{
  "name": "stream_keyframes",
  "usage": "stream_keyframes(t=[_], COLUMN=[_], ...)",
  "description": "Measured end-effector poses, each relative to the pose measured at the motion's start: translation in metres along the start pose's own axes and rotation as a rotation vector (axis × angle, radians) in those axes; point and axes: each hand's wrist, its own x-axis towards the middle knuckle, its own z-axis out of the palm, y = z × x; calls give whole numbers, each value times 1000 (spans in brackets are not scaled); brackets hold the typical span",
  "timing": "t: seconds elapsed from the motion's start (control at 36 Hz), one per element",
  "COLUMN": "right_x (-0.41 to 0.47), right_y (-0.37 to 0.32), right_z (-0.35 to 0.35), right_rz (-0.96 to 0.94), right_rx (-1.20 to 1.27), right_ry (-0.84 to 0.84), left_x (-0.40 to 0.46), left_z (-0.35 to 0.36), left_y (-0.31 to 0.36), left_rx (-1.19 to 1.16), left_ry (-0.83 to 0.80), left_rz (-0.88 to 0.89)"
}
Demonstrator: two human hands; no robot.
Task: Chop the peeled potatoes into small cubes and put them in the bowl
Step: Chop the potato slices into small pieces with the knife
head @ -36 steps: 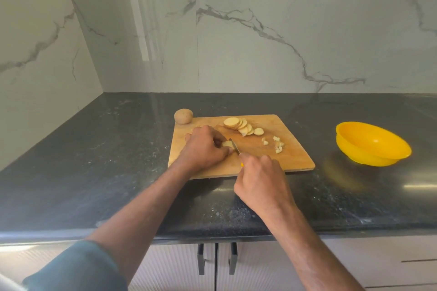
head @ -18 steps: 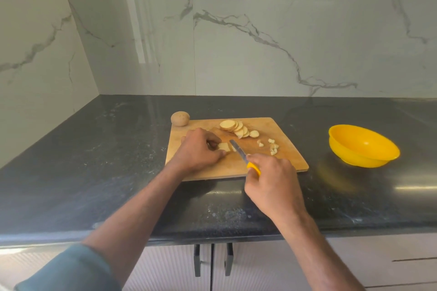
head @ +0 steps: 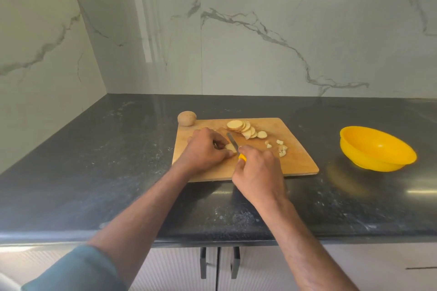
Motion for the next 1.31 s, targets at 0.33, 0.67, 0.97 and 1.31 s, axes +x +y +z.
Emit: stream_keyframes(t=[0.33, 0.67, 0.97, 1.31], right_x=[-6, -20, -33, -19], right_y=[-7, -5, 17, 7], right_z=[-3, -16, -32, -10], right_rz=[-31, -36, 67, 47], right_rx=[-59, -46, -14, 76], right_ry=[-73, -143, -48, -9], left_x=[-2, -3, -5, -5], left_z=[0, 2, -4, -6], left_y=[4, 6, 6, 5], left_rx=[24, 56, 25, 34], left_ry=[13, 4, -13, 17], left_rz=[-15, -30, -12, -24])
